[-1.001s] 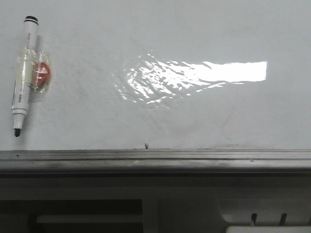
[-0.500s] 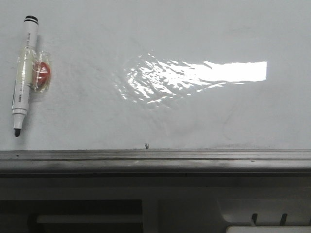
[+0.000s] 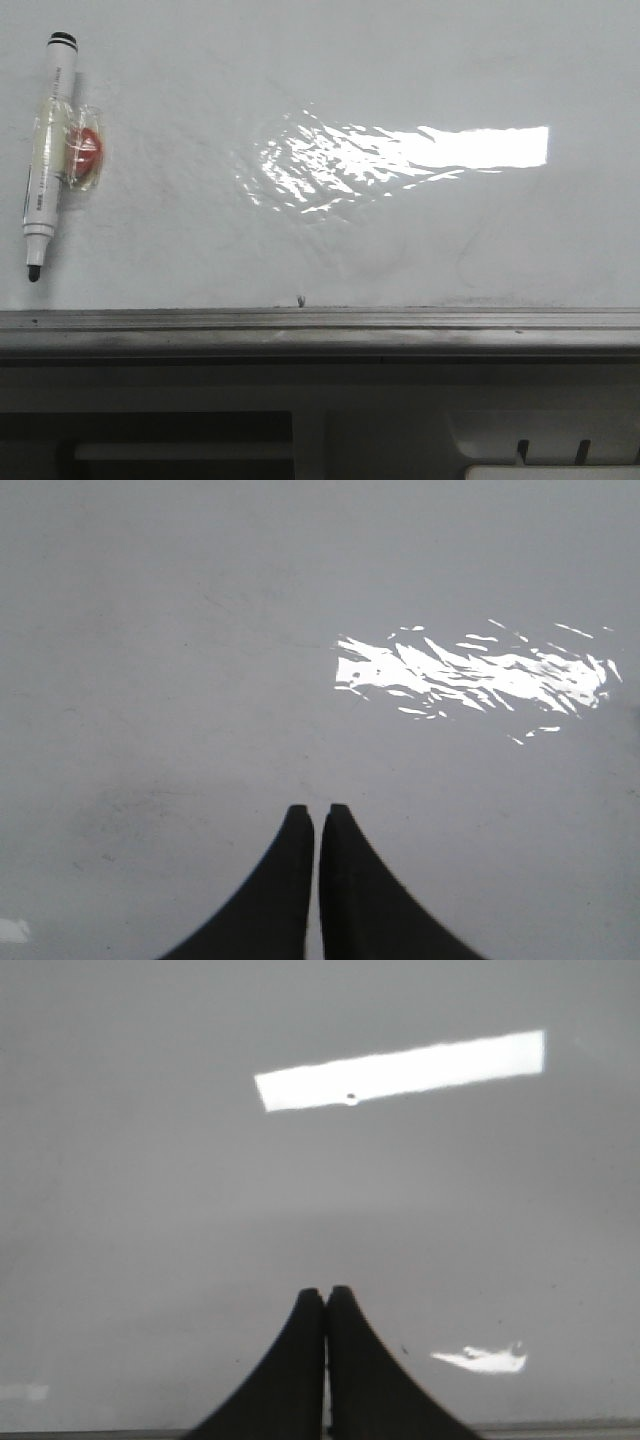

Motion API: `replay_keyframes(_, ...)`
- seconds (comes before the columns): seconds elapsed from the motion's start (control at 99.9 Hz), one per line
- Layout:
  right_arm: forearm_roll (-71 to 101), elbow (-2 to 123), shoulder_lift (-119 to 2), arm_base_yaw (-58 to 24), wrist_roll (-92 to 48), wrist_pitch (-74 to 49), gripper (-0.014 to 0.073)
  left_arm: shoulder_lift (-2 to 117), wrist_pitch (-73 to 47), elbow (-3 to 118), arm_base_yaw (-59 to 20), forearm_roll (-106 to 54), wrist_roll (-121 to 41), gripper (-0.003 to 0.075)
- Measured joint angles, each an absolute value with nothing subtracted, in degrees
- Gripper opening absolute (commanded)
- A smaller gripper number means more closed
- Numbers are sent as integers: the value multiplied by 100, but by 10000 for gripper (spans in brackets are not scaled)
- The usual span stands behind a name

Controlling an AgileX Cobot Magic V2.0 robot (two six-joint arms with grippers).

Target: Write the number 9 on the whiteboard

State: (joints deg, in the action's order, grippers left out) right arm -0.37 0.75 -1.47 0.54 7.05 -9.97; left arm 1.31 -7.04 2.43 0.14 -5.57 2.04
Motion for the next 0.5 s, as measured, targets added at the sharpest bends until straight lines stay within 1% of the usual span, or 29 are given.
replay_keyframes(0.3,254,743,-1506,54,705,-1259,-69,894,-882,1034,14,-557,204,-11)
replay_keyframes(0.35,254,795,-1679,54,705,-1246,-69,961,-882,1077,14,-557,204,32)
replay_keyframes(0.4,267,806,-1820,54,705,-1223,-69,1027,-882,1087,14,-557,190,109)
replay_keyframes(0.45,278,806,-1931,54,705,-1216,-69,1056,-850,1087,14,-557,169,220)
replay_keyframes(0.47,277,806,-1971,54,705,-1211,-69,1056,-850,1087,14,-557,168,248)
replay_keyframes(0.5,277,806,-2019,54,705,-1211,-69,1064,-823,1087,14,-557,158,309)
